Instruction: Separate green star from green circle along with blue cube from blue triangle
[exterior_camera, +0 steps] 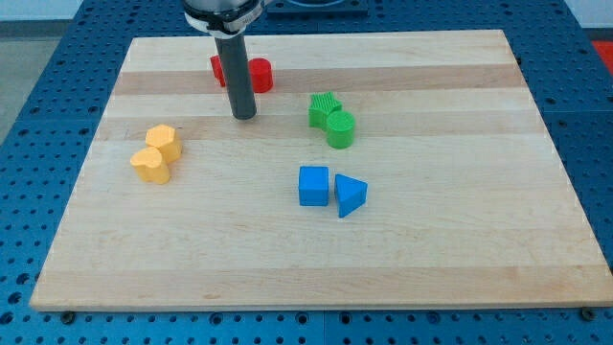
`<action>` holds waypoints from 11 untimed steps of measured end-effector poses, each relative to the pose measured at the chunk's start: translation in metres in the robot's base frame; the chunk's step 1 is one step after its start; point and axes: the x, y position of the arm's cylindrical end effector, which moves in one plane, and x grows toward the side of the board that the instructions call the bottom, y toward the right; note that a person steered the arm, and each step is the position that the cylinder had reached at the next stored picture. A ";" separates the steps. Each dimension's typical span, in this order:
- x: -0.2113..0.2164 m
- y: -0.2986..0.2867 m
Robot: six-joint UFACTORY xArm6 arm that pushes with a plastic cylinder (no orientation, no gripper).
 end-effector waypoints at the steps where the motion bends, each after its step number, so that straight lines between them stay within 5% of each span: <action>1: 0.016 0.010; 3: 0.066 0.042; 6: -0.005 0.129; 8: -0.006 0.137; 10: -0.009 0.218; 11: 0.007 0.192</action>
